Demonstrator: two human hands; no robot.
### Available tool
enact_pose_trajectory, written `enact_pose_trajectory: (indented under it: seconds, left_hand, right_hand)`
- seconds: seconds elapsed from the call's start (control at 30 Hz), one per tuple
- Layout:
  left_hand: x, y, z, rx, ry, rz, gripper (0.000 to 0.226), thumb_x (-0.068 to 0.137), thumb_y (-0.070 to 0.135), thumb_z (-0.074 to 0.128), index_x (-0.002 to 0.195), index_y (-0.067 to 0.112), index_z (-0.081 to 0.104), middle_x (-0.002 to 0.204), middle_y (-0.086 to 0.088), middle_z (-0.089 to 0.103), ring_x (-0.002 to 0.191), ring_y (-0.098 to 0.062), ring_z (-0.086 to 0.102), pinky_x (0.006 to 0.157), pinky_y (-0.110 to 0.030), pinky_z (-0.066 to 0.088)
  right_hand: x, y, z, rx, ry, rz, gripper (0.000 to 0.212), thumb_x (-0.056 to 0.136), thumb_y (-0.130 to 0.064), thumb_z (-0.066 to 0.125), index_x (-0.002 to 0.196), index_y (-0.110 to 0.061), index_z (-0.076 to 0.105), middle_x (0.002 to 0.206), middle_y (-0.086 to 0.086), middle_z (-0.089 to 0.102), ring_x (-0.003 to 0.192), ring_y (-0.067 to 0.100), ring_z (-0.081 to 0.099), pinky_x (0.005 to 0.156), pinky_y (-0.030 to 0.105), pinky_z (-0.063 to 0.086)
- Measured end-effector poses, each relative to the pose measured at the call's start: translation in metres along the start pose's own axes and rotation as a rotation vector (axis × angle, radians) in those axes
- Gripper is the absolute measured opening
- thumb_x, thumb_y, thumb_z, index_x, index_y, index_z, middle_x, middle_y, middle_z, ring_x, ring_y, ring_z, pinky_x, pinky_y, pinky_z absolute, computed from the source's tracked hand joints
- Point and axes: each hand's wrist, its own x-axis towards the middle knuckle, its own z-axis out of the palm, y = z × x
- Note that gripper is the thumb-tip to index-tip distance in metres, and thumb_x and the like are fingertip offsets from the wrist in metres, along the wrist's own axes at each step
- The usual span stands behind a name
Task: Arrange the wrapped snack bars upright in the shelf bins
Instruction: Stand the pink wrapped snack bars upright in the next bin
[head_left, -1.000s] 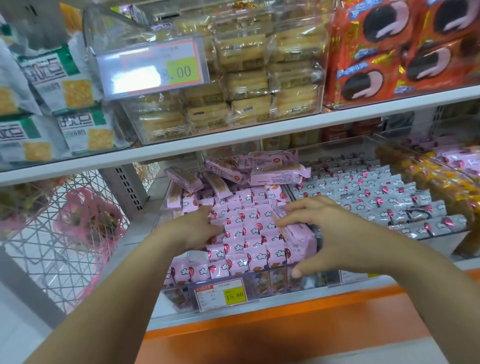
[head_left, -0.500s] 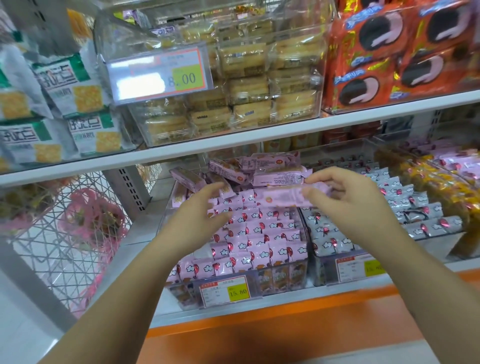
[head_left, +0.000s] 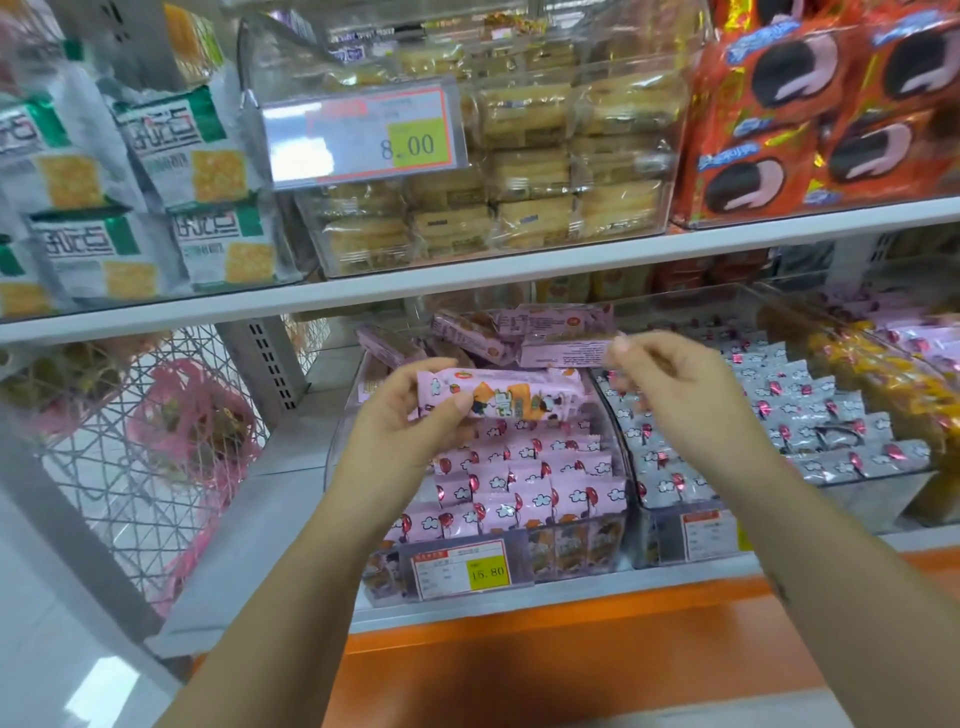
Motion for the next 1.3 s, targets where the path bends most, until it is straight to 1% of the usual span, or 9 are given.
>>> enact_pose_trajectory:
  seconds: [0.13,0.2,0.4,0.57,0.77,0.9,1.03,1.17,1.3]
  left_hand:
    - [0.003,-0.01,-0.009,0.038,0.173,0.039,0.022,0.085,0.012,0.064,0.104,0.022,0.059,0.093,0.004,0.071,0.089,-0.017,0.069,0.073,-0.026,0.057]
    - [0.007,-0.014,-0.013,0.085,0.196,0.04,0.021,0.085,0.015,0.065,0.102,0.026,0.06,0.084,0.013,0.071,0.084,-0.012,0.07,0.075,-0.031,0.057]
    - [0.012,-0.015,-0.022,0.088,0.228,0.07,0.022,0.085,0.013,0.065,0.104,0.022,0.06,0.08,0.014,0.071,0.084,-0.012,0.069,0.07,-0.022,0.056]
    - [0.002,-0.003,-0.041,0.158,0.29,0.159,0.021,0.086,0.014,0.065,0.103,0.025,0.06,0.088,0.01,0.07,0.083,-0.009,0.069,0.074,-0.023,0.055]
    - [-0.004,0.0,-0.07,0.288,0.323,0.168,0.016,0.088,0.016,0.064,0.101,0.024,0.059,0.084,0.011,0.066,0.076,-0.003,0.067,0.064,-0.016,0.054]
    - [-0.002,-0.006,-0.084,0.396,0.35,0.146,0.018,0.085,0.024,0.069,0.091,0.036,0.058,0.086,0.009,0.068,0.084,-0.024,0.068,0.076,-0.04,0.056]
    - [-0.004,-0.003,-0.091,0.584,0.286,0.174,0.022,0.083,0.028,0.069,0.099,0.034,0.056,0.087,0.014,0.068,0.079,-0.005,0.066,0.072,-0.025,0.048]
    - [-0.007,-0.005,-0.094,0.743,0.222,0.145,0.032,0.082,0.035,0.069,0.111,0.03,0.057,0.092,0.009,0.069,0.082,-0.007,0.064,0.071,-0.024,0.048]
    - [-0.006,0.0,-0.098,0.835,0.306,0.199,0.038,0.083,0.033,0.068,0.118,0.024,0.057,0.085,0.008,0.066,0.073,0.003,0.058,0.062,-0.015,0.042]
  right_hand:
    - [0.029,0.017,0.003,-0.192,0.045,-0.04,0.042,0.092,-0.024,0.058,0.132,-0.022,0.045,0.13,0.001,0.049,0.103,0.009,0.047,0.091,0.034,0.043]
    - [0.038,0.023,0.01,-0.281,0.005,-0.064,0.05,0.09,-0.02,0.06,0.137,-0.021,0.041,0.136,0.004,0.043,0.107,0.014,0.045,0.089,0.029,0.037]
    - [0.044,0.032,0.022,-0.272,0.095,-0.107,0.029,0.086,-0.011,0.066,0.114,-0.018,0.06,0.112,0.006,0.058,0.097,0.018,0.057,0.082,0.025,0.042]
    - [0.019,0.014,0.02,-0.149,0.163,-0.238,0.019,0.088,-0.013,0.064,0.105,-0.022,0.063,0.099,-0.004,0.052,0.083,-0.002,0.054,0.069,-0.003,0.039]
    - [0.0,-0.001,0.025,0.164,0.118,-0.154,0.012,0.087,-0.022,0.065,0.096,-0.013,0.065,0.076,-0.004,0.067,0.06,-0.001,0.062,0.063,0.013,0.05]
    - [0.001,-0.002,0.037,0.203,0.083,-0.122,0.01,0.088,-0.025,0.063,0.087,-0.016,0.061,0.07,-0.006,0.063,0.06,0.003,0.061,0.067,0.023,0.053]
    - [0.003,-0.005,0.052,0.254,0.059,-0.114,0.011,0.091,-0.02,0.059,0.086,-0.011,0.057,0.072,0.004,0.065,0.056,0.002,0.061,0.058,0.015,0.05]
    - [-0.001,-0.016,0.066,0.264,0.052,-0.159,0.016,0.09,-0.02,0.061,0.079,-0.011,0.055,0.064,0.002,0.062,0.054,0.002,0.061,0.057,0.013,0.049]
    - [-0.011,-0.028,0.084,0.172,-0.065,-0.221,0.016,0.088,-0.023,0.063,0.076,-0.016,0.056,0.068,0.0,0.065,0.062,0.009,0.065,0.058,0.013,0.048]
